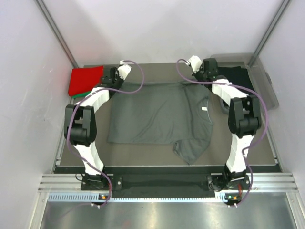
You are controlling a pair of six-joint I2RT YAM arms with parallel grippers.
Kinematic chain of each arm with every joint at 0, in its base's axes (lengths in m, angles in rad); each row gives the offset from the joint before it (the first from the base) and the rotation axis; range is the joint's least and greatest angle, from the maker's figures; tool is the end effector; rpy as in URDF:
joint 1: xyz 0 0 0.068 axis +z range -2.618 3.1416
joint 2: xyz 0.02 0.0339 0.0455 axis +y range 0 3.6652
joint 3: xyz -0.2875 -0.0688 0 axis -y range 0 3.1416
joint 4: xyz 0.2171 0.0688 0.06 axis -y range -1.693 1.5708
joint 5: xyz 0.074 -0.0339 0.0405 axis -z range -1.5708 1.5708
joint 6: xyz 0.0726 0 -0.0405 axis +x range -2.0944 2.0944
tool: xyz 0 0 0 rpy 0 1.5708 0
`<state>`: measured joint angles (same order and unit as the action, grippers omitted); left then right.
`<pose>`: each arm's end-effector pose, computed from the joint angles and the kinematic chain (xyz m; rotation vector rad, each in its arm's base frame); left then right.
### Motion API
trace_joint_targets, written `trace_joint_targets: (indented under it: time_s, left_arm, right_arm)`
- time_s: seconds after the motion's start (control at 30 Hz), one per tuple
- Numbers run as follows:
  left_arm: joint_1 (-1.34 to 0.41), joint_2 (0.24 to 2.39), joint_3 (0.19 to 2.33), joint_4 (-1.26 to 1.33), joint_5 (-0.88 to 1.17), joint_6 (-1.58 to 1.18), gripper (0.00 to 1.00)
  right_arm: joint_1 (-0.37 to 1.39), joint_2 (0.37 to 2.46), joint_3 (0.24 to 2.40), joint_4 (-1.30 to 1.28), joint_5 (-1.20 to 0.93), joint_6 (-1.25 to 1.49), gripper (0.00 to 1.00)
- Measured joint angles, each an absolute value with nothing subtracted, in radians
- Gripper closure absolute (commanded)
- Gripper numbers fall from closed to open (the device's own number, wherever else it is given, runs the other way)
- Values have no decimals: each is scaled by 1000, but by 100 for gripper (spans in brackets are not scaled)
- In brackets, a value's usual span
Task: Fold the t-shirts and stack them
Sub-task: Fold the tshirt
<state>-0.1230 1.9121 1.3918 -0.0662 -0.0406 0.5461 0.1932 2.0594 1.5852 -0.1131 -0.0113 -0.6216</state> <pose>0.4534 -0.0531 0.2474 0.6904 2.0581 0.2875 0.4881 0.0963 0.2404 -0.8648 1.9874 -0.2348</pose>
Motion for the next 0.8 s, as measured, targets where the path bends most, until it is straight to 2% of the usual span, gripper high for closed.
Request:
trace_joint_targets:
  time_s: [0.3, 0.8]
  left_arm:
    - [-123, 1805, 1306, -71, -21, 548, 100]
    - [-101, 1805, 1226, -59, -50, 538, 100]
  right_arm:
    - [194, 1831, 1424, -104, -31, -620, 100]
    - [194, 1729, 1187, -113, -54, -612, 100]
